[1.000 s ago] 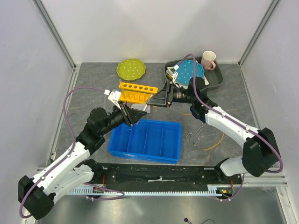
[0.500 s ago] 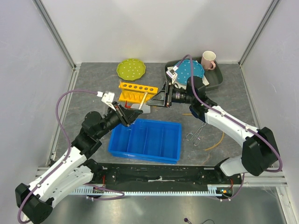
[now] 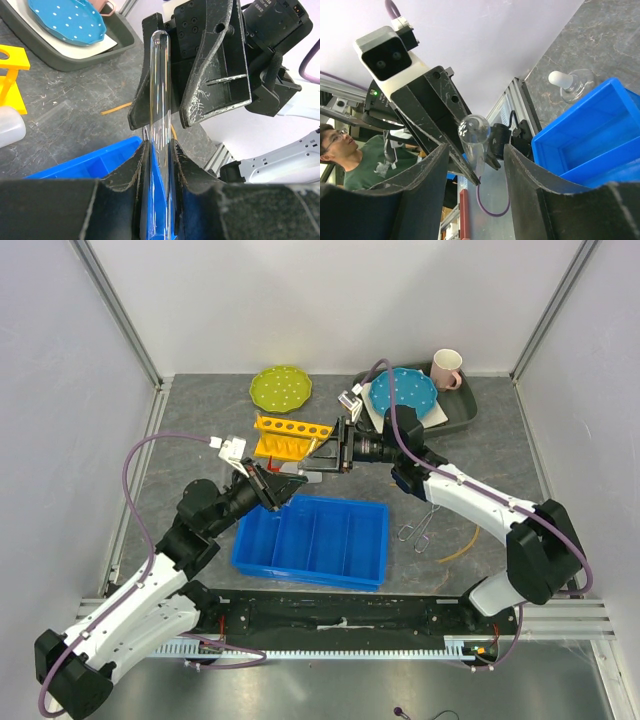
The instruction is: Organize the chemistry lab equipment
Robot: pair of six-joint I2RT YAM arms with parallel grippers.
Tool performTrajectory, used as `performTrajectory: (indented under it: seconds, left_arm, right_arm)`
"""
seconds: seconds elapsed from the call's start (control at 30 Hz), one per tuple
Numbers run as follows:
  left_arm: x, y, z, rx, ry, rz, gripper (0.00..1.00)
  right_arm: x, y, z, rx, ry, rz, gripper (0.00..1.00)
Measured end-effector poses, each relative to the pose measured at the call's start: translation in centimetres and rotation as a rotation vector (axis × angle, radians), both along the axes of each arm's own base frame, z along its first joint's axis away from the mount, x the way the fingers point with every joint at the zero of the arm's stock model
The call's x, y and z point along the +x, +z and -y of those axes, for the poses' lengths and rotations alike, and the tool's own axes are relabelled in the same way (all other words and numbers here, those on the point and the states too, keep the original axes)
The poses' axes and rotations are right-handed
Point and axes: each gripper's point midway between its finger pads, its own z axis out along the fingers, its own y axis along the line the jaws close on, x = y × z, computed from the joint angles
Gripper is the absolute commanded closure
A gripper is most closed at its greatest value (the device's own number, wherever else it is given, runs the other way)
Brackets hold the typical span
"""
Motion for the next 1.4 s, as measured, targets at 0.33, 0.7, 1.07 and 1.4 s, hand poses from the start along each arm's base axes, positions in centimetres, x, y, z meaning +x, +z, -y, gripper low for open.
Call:
performTrajectory:
  seconds: [0.33, 0.7, 1.07, 1.4]
  left_arm:
    - [0.1, -0.1, 0.1, -0.046, 0.005, -0.019, 0.90]
    - [0.4, -1.4, -0.5, -0.019, 0.044, -0.071, 0.12]
    - [2.4, -0.3, -6.6, 0.386, 0.293, -0.025, 0.02]
    - [4.8, -4.4, -13.5, 0.772, 0.484, -0.058, 0.00]
  right_arm:
    - [0.6, 0.4, -0.6, 0.028, 0.000, -0.003, 0.84]
    - [2.1, 1.8, -1.0, -0.031, -0.018, 0.156, 0.91]
    - [10.2, 1.8, 0.5, -0.272, -0.183, 0.573, 0.91]
    - [16.0, -4.1, -2.8, -0.446, -0.169, 0.715, 0.89]
